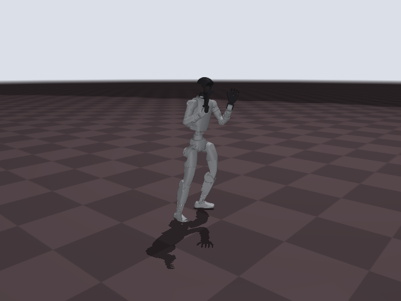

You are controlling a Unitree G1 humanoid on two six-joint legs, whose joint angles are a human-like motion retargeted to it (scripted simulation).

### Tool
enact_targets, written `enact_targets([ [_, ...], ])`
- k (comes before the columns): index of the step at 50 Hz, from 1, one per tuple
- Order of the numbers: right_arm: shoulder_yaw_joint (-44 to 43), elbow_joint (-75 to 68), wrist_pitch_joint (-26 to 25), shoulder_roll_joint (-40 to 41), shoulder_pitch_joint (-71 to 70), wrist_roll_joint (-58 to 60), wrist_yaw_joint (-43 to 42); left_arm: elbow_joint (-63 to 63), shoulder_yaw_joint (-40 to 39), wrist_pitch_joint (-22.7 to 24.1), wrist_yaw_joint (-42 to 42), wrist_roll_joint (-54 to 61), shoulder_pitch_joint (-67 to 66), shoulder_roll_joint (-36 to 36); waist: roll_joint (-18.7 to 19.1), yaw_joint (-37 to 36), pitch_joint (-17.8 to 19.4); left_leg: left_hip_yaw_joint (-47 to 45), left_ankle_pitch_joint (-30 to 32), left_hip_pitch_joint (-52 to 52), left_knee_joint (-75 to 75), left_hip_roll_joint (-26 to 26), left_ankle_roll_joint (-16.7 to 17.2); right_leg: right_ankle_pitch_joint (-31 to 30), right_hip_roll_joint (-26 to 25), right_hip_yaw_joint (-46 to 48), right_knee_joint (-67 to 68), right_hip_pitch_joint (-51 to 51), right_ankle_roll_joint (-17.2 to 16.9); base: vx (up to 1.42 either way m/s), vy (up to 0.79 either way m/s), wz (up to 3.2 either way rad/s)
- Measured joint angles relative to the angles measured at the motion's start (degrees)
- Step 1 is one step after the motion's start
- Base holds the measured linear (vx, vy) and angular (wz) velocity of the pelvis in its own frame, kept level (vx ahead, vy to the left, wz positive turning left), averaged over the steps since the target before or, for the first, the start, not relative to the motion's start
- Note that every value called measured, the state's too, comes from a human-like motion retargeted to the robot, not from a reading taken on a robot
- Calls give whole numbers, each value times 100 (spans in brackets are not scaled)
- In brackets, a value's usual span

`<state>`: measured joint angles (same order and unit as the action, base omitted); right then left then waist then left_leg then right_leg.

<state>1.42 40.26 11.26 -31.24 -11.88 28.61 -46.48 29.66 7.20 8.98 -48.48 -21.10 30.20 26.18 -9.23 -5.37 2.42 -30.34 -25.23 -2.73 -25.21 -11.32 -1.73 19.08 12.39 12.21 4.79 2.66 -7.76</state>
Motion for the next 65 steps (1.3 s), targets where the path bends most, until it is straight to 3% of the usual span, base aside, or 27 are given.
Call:
enact_targets([
  [3, -1, 22, 43, -134, -67, 239, 38, -18, 164, 88, 16, -9, 133, -490, 192, 200, 443, 407, -467, -219, -787, -215, -90, 229, -30, 241, 394, 128, 306, -6, 24, 78],
  [6, -321, 102, 56, -544, -440, 517, 33, 36, 101, -3, -55, -302, 571, -611, 499, 475, 1038, 952, -1070, -701, -2258, -598, -187, 906, 27, 450, 1801, -65, 641, -9, 31, 89],
  [10, -995, -63, -90, -1717, -1518, 805, 134, -307, 16, -267, -269, -677, 2074, -70, 900, 516, 1312, 1349, -1794, -1695, -3787, -723, -451, 1581, 403, 512, 3445, -891, 498, 0, 44, 45],
  [13, -777, -616, -384, -2667, -2695, 780, 674, -1103, 391, -600, -221, -530, 3321, 675, 1254, 260, 624, 973, -1672, -1534, -2978, -346, -414, 670, 605, 543, 2602, -914, 329, 25, 69, -37],
  [15, 212, -1407, -811, -3081, -4032, 777, 1150, -2093, 988, -799, -198, -163, 4223, 1125, 1424, -39, -49, 534, -832, -952, -1565, 160, -118, -686, 679, 575, 1391, -655, 312, 37, 85, -99],
  [18, 2924, -3742, -1423, -2592, -6825, 716, 1336, -4569, 2208, -988, -147, 503, 5586, 1384, 1769, -333, -1038, 348, 1775, 118, 953, 988, 707, -2490, 360, 477, -66, -229, 131, 34, 91, -100],
  [20, 4472, -5778, -1632, -1769, -8422, 486, 1212, -6628, 2962, -1119, 46, 881, 6519, 1254, 2100, -363, -1430, 721, 3393, 608, 2005, 1253, 1296, -2809, -129, 241, -459, 10, -74, 26, 89, -40],
  [22, 5388, -7790, -1721, -923, -9434, 94, 1184, -8604, 3731, -1180, 494, 1328, 7415, 957, 2196, -187, -1487, 1353, 4105, 887, 2349, 1392, 1662, -2721, -523, -33, -600, 273, -221, 17, 89, 41],
  [26, 6693, -11270, -1549, 95, -11199, -1267, 1675, -11093, 5273, -795, 1706, 2602, 9279, 238, 1584, 215, -857, 1670, 3884, 1092, 2034, 1364, 1649, -2782, -906, -875, -881, 601, -277, 12, 73, 83],
  [28, 7181, -12165, -1434, 174, -11772, -2140, 2189, -11287, 5857, -691, 1964, 2860, 9887, 99, 1070, 324, -634, 1254, 3660, 1038, 1837, 1182, 1486, -3010, -1014, -1564, -967, 501, -349, 14, 61, 77],
  [31, 7785, -12152, -1337, -219, -12319, -3115, 2727, -10747, 6406, -622, 1900, 2650, 10477, 206, 289, 467, -512, 464, 3435, 909, 1890, 925, 1258, -3329, -1008, -2226, -979, 296, -635, 16, 67, 76],
  [32, 7880, -11905, -1297, -418, -12473, -3314, 2798, -10451, 6533, -621, 1863, 2534, 10637, 309, 90, 522, -496, 288, 3414, 844, 1939, 805, 1236, -3199, -981, -2221, -939, 273, -593, 17, 70, 58],
  [34, 7880, -11097, -1182, -867, -12789, -3432, 2766, -9669, 6606, -654, 1832, 2340, 10892, 669, -29, 631, -457, 396, 3402, 627, 1924, 407, 1273, -2074, -961, -1849, -583, 264, -26, 15, 72, 47],
  [35, 7880, -10617, -1108, -1097, -12988, -3420, 2701, -9198, 6518, -678, 1832, 2262, 10997, 919, 46, 653, -400, 657, 3339, 490, 1837, 148, 1313, -1238, -980, -1607, -293, 260, 370, 14, 75, 34],
  [38, 7138, -8792, -816, -1777, -13243, -3060, 2339, -7291, 5588, -762, 1929, 1771, 10750, 1972, 618, 709, -71, 2064, 2074, 113, 1027, -411, 1569, 1165, -1042, -1214, 1789, -255, 1350, 10, 76, 22],
  [40, 6161, -7215, -730, -2323, -12845, -2677, 2015, -5638, 4487, -818, 1798, 1285, 9919, 2685, 743, 777, 144, 2555, 1080, -172, 262, -283, 1594, 1923, -784, -1162, 3509, -935, 1486, 5, 69, 23],
  [43, 3693, -4255, -857, -3007, -10373, -1423, 1580, -2799, 1769, -678, 875, 358, 6711, 3033, 836, 784, 459, 2487, 655, -231, -307, 12, 1248, 1652, -457, -1188, 4201, -1125, 1279, 7, 55, 13],
  [45, 1634, -2346, -804, -2779, -7539, -272, 1152, -1156, -90, -481, -104, -481, 3810, 2467, 941, 703, 530, 2224, 870, 24, -52, 109, 988, 1245, -402, -1290, 3707, -846, 1179, 10, 43, -32],
  [47, 137, -912, -580, -1770, -4699, 738, 570, -186, -1121, -254, -752, -905, 1446, 1529, 955, 527, 523, 1911, 1159, 361, 542, 203, 802, 850, -389, -1484, 2816, -505, 1042, 11, 36, -70],
  [48, -209, -513, -508, -1180, -3683, 1085, 310, 30, -1418, -97, -782, -779, 581, 1137, 945, 441, 545, 1772, 1259, 501, 840, 253, 742, 671, -375, -1584, 2365, -367, 944, 8, 33, -81],
  [50, -408, -172, -371, -224, -2189, 1351, 69, 139, -1670, 265, -315, -206, -779, 364, 1009, 270, 501, 1566, 1343, 661, 1297, 345, 672, 408, -331, -1744, 1630, -211, 760, 3, 31, -77],
  [52, -427, -140, -220, 298, -1284, 1128, 87, 33, -1590, 533, 214, 386, -1502, -167, 1057, 71, 533, 1446, 1280, 672, 1508, 428, 644, 299, -251, -1828, 1201, -197, 573, -4, 29, -58],
  [54, -290, -170, -191, 604, -713, 904, 29, -49, -1470, 580, 206, 575, -1966, -362, 1085, -6, 570, 1366, 1178, 634, 1590, 488, 629, 263, -180, -1886, 969, -235, 470, -8, 25, -42],
  [61, 183, -232, -188, 530, -78, 731, -284, 129, -1117, 549, -537, -53, -2501, 308, 1008, 264, 390, 1182, 866, 353, 1445, 497, 932, 159, -91, -1988, 544, -397, 370, -8, 18, -21],
  [65, 255, -262, -620, 275, -49, 1392, -475, 238, -875, 519, -655, -198, -2275, 564, 923, 410, 332, 1177, 912, 186, 1449, 520, 1120, 114, 2, -1841, 227, -401, 228, -8, 9, -4],
])
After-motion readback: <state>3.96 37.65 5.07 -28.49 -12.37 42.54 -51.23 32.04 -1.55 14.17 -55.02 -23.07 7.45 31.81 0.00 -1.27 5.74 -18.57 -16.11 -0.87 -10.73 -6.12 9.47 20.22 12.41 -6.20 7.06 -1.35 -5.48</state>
